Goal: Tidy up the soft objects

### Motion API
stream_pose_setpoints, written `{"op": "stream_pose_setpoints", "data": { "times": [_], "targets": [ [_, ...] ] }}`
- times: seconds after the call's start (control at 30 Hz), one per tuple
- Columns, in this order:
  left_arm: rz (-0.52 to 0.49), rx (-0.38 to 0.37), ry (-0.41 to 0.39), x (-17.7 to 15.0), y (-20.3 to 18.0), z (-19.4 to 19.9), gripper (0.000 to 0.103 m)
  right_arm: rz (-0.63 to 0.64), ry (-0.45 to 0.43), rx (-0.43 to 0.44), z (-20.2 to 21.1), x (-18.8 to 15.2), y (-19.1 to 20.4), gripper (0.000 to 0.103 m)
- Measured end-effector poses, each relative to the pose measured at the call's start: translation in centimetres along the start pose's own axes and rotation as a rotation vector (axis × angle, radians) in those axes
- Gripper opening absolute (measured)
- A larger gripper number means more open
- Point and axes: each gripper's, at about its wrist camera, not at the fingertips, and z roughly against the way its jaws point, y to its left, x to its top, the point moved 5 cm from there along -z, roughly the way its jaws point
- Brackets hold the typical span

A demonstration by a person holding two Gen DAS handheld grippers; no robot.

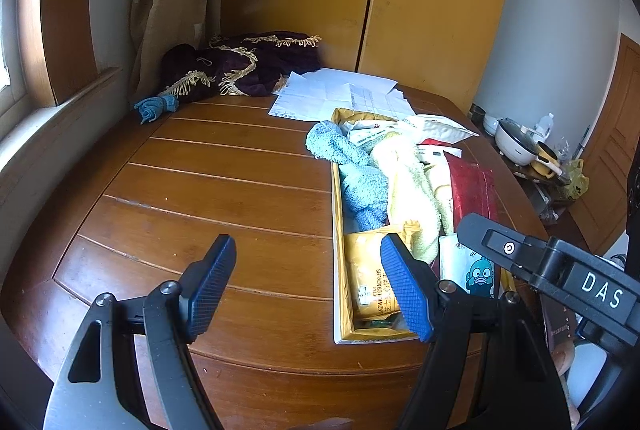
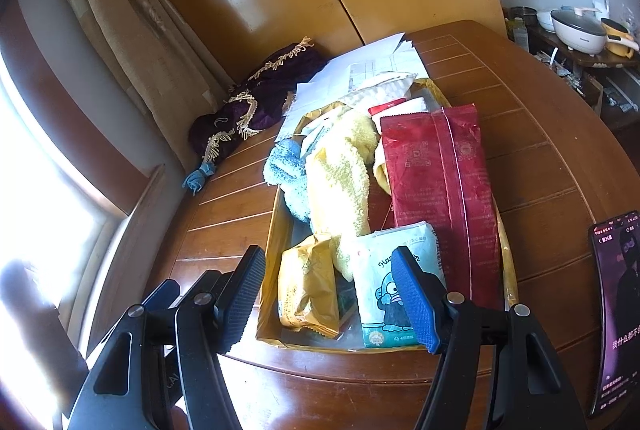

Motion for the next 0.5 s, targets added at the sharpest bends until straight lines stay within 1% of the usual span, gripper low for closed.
{"op": "stream_pose_setpoints", "data": {
  "times": [0.5],
  "targets": [
    [-0.01, 0.004, 0.004, -0.23, 0.13, -0.06, 0.075, -0.019, 0.008, -0.012, -0.27, 0.25, -0.55, 0.068]
  ]
}}
